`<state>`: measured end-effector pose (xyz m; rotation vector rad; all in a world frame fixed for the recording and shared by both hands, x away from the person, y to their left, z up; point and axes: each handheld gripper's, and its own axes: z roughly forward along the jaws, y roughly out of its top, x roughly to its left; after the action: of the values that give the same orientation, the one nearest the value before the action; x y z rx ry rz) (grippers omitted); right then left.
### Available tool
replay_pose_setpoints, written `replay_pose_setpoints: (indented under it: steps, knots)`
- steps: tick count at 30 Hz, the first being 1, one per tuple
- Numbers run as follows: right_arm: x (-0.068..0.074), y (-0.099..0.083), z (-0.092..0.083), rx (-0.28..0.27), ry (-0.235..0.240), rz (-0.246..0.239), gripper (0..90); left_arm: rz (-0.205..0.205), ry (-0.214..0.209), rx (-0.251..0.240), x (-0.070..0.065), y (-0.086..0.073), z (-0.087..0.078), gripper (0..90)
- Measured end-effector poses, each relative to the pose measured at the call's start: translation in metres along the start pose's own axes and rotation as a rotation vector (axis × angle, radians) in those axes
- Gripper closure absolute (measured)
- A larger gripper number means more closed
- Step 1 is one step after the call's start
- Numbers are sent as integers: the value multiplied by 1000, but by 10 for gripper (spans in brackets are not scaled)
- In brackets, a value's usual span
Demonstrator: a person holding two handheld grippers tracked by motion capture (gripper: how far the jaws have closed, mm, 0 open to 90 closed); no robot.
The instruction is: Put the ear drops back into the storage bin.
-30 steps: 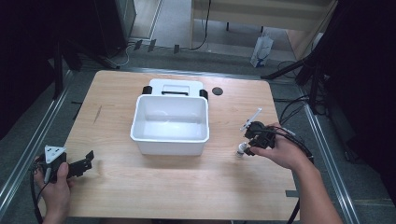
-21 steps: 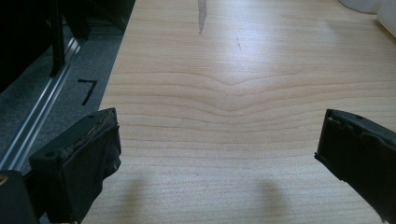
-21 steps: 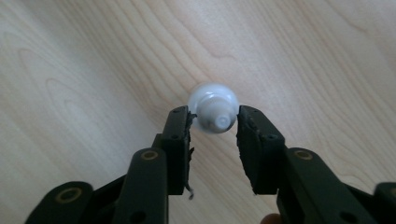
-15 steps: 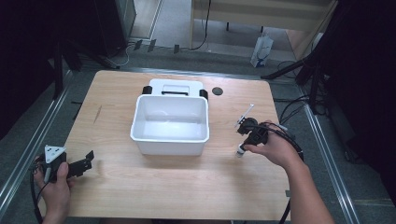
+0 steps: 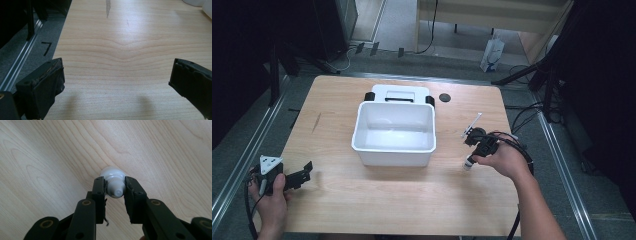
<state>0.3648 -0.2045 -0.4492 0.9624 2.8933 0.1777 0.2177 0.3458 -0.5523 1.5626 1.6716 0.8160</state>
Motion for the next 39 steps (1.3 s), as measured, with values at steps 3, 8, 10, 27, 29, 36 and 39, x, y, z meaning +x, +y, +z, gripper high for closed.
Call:
replay_pose_setpoints:
  steps: [3,8,10,27,29,36,39]
  knots:
    - [0,2,-7,-17,-11,-14,723,2,-1,0,0,0,0,4]
    - [2,8,-23,-44,-24,-47,722,2,0,2,-1,0,0,4]
    - [2,12,-31,-54,-34,-50,722,3,0,2,-1,0,0,4]
    - [8,54,-94,-122,-60,-108,723,1,-1,0,0,0,0,4]
    - [11,62,-100,-123,-68,-121,723,1,-1,0,0,0,0,4]
    - [18,81,-120,-148,-88,-157,723,0,-4,2,0,0,0,4]
    - [21,89,-126,-157,-84,-174,723,0,-5,3,0,0,0,4]
